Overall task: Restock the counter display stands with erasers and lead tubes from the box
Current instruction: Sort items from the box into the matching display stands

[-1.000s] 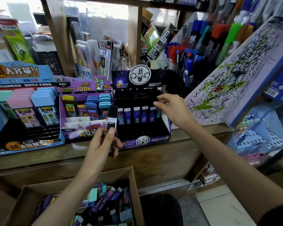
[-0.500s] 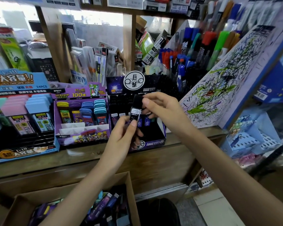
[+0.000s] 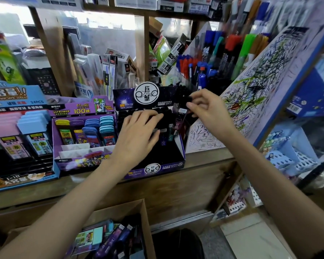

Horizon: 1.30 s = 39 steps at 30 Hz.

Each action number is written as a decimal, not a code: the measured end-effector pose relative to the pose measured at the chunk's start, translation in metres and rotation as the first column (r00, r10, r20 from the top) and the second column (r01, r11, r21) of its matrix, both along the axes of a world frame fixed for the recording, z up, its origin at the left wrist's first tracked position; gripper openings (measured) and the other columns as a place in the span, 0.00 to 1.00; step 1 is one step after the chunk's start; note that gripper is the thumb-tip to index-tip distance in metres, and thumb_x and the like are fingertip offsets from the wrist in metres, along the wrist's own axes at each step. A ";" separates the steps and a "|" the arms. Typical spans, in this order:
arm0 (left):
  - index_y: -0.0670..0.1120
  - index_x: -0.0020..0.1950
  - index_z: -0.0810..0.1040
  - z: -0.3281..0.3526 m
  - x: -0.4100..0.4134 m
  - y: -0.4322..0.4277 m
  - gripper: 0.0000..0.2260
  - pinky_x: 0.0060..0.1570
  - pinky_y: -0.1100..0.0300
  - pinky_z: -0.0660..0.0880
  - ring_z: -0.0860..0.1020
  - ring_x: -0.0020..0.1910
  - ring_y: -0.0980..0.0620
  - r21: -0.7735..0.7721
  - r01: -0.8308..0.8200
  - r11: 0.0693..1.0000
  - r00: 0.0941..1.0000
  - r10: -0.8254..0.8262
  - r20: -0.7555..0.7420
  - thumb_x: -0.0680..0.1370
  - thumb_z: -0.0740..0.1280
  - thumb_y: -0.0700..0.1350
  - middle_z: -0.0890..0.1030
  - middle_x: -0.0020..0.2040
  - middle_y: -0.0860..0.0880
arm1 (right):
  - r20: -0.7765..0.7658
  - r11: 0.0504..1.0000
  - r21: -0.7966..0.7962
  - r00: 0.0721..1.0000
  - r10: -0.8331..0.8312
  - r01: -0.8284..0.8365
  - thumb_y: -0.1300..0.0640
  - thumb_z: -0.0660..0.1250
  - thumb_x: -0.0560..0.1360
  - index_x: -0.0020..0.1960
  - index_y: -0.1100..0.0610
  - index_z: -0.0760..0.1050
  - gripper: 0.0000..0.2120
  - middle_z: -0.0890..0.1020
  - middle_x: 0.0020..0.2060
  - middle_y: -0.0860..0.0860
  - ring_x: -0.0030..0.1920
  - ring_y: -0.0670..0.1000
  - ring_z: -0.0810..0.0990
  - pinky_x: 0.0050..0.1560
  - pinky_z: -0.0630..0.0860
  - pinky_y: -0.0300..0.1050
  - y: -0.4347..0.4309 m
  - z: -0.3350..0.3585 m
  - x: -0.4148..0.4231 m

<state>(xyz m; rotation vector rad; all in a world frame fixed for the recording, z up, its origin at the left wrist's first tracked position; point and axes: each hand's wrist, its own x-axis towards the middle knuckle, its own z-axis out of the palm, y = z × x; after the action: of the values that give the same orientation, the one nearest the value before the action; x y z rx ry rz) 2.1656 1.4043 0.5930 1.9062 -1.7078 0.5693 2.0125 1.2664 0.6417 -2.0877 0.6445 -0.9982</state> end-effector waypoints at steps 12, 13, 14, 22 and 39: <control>0.47 0.68 0.72 -0.007 0.009 -0.008 0.19 0.57 0.49 0.66 0.71 0.61 0.44 0.059 -0.026 0.998 0.998 0.022 0.064 0.77 0.65 0.43 0.75 0.63 0.47 | -0.199 0.984 -0.161 0.979 0.043 -0.076 0.60 0.66 0.76 0.50 0.54 0.74 0.04 0.77 0.40 0.42 0.42 0.47 0.80 0.44 0.77 0.38 0.003 -0.028 0.007; 0.48 0.68 0.72 -0.007 0.009 -0.008 0.19 0.57 0.50 0.65 0.71 0.61 0.44 0.059 -0.027 0.998 0.998 0.023 0.060 0.77 0.65 0.43 0.75 0.63 0.47 | -0.205 0.985 -0.152 0.978 0.048 -0.080 0.59 0.66 0.76 0.50 0.53 0.74 0.04 0.77 0.40 0.43 0.42 0.46 0.80 0.44 0.77 0.38 0.003 -0.028 0.007; 0.48 0.68 0.72 -0.007 0.010 -0.008 0.19 0.57 0.50 0.65 0.71 0.61 0.44 0.060 -0.029 0.998 0.998 0.025 0.056 0.77 0.65 0.43 0.75 0.63 0.47 | -0.215 0.986 -0.143 0.975 0.054 -0.086 0.60 0.66 0.76 0.50 0.53 0.74 0.04 0.78 0.41 0.43 0.42 0.46 0.80 0.44 0.77 0.38 0.003 -0.028 0.008; 0.47 0.68 0.72 -0.008 0.011 -0.006 0.20 0.57 0.50 0.65 0.72 0.61 0.43 0.066 -0.026 0.997 0.999 0.023 0.048 0.76 0.65 0.42 0.75 0.63 0.46 | -0.243 0.887 -0.459 0.967 -0.076 -0.046 0.64 0.64 0.76 0.57 0.62 0.73 0.09 0.77 0.45 0.54 0.45 0.54 0.78 0.47 0.76 0.51 0.008 -0.037 0.018; 0.45 0.61 0.76 -0.010 0.009 0.093 0.12 0.42 0.51 0.76 0.79 0.49 0.45 0.123 0.107 0.987 0.987 -0.090 -0.136 0.78 0.63 0.44 0.79 0.52 0.47 | -0.317 0.854 -0.495 0.948 -0.009 -0.157 0.62 0.65 0.77 0.63 0.60 0.72 0.15 0.76 0.54 0.50 0.55 0.46 0.74 0.55 0.67 0.33 0.063 -0.024 0.006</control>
<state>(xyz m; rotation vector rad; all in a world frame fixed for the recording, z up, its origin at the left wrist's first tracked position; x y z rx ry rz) 2.1743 1.4971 0.5828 1.8893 -1.7806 0.2956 2.0189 1.3294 0.6182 -2.7638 0.4689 -0.8698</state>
